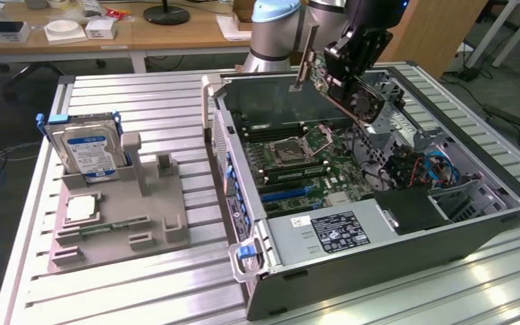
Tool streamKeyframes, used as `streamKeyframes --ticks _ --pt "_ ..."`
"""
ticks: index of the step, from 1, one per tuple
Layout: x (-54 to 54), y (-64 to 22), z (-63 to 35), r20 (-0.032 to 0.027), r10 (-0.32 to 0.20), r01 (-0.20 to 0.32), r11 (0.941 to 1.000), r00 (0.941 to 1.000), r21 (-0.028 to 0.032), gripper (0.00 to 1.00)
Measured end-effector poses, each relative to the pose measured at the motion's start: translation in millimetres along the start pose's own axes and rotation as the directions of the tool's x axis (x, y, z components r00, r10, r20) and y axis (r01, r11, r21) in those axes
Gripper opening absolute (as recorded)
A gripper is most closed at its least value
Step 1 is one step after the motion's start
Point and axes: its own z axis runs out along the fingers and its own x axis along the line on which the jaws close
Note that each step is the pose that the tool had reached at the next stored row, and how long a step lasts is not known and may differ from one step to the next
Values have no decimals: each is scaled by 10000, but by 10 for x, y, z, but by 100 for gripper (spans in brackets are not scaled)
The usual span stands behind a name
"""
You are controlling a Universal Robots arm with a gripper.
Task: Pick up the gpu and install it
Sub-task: 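Insert the gpu into the slot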
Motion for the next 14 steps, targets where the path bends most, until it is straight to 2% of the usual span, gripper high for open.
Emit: streamKeyframes --ticks 7,14 --pt "1 -2 0 -18 -560 560 9984 9984 -15 27" --pt "1 -3 0 -33 -1134 1134 9935 9935 -31 27"
